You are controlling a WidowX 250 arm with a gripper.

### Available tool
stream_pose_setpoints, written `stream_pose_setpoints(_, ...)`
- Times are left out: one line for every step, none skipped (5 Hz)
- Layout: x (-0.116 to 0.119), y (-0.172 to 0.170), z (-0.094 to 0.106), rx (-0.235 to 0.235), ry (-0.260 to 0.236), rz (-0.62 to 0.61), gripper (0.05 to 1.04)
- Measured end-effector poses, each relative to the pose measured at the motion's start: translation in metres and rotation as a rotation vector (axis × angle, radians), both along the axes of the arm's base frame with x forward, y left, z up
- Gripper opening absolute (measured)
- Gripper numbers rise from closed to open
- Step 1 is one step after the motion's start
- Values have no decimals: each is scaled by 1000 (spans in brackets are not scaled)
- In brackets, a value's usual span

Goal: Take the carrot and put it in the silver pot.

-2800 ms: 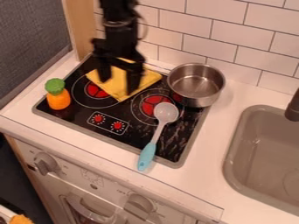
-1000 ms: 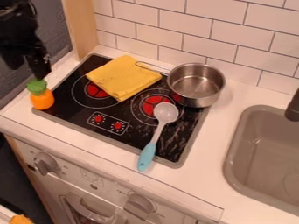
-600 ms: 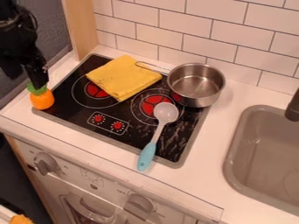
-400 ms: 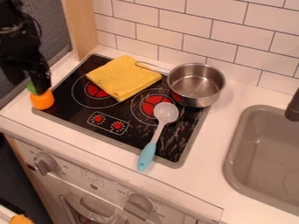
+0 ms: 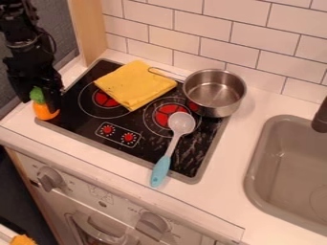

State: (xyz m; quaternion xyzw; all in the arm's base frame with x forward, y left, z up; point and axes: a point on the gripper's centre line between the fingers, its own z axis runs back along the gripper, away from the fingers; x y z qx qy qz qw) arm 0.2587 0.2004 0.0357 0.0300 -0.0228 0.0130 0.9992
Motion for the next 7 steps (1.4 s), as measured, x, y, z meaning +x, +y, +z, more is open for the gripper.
stream_pose_setpoints(3,-1,0,9,-5,-5,680)
stream_pose_setpoints(4,-1,0,14,-11,-12,607)
stream_pose_setpoints(3,-5,-1,9,-11,-10,607)
stream_pose_setpoints(13,-32,8,-1,-35,-35,607)
stream_pose_setpoints(32,-84,33,-13,-108,-103,607)
stream_pose_setpoints(53,-128,43,-48,-121,-178,607)
stream_pose_setpoints(88,-180,42,-115,-106,-302,607)
